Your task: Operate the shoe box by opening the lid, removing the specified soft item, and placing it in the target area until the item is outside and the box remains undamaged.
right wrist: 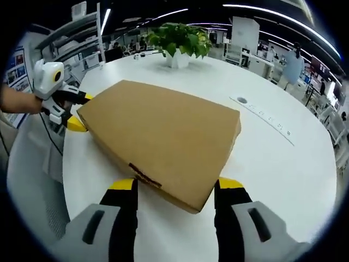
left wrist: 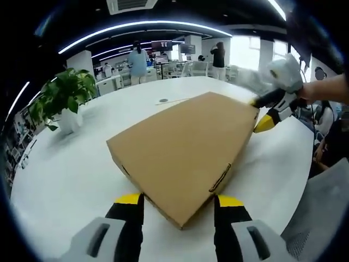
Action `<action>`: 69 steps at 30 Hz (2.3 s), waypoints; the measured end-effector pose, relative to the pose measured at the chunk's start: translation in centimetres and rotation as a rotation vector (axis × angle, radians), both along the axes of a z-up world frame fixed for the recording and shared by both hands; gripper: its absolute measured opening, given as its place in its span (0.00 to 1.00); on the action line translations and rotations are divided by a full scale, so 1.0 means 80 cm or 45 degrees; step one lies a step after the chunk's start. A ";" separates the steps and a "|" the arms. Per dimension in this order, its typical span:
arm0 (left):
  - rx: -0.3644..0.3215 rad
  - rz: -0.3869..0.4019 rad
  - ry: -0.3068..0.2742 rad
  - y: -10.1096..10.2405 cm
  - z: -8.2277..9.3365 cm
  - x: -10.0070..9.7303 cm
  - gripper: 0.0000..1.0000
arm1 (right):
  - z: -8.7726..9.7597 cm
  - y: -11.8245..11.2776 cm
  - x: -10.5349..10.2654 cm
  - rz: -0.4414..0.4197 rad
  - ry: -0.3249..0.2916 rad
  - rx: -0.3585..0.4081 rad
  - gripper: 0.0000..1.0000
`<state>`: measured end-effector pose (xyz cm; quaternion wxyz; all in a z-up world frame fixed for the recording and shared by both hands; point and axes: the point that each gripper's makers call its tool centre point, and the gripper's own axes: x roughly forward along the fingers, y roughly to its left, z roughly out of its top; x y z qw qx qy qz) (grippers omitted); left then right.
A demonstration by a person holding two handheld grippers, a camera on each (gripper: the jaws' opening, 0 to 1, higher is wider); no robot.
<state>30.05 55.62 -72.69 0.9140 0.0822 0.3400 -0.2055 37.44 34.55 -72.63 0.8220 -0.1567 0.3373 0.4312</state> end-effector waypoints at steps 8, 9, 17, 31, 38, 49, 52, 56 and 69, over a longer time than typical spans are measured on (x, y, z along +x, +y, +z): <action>-0.006 -0.034 0.029 0.011 -0.001 -0.007 0.50 | 0.001 0.009 -0.017 -0.061 0.005 0.042 0.53; -0.005 -0.039 0.031 0.012 -0.001 -0.007 0.50 | 0.002 0.010 -0.018 -0.067 0.005 0.046 0.53; 0.003 -0.098 0.043 0.022 -0.002 -0.010 0.50 | 0.003 0.015 -0.034 -0.115 0.011 0.070 0.52; 0.028 -0.200 0.078 0.042 -0.002 -0.015 0.50 | 0.002 0.028 -0.062 -0.161 -0.016 0.066 0.48; 0.040 -0.245 0.093 0.051 0.001 -0.021 0.50 | 0.002 0.038 -0.074 -0.182 -0.027 0.082 0.47; 0.074 -0.300 0.117 0.069 0.004 -0.031 0.50 | 0.003 0.059 -0.097 -0.183 -0.031 0.099 0.50; 0.080 -0.314 0.125 0.076 0.004 -0.034 0.50 | 0.003 0.063 -0.101 -0.189 -0.028 0.111 0.49; 0.095 -0.335 0.134 0.085 0.004 -0.035 0.50 | 0.004 0.072 -0.107 -0.184 -0.030 0.115 0.48; 0.151 -0.365 0.165 0.120 0.001 -0.035 0.50 | 0.004 0.106 -0.121 -0.155 -0.030 0.140 0.46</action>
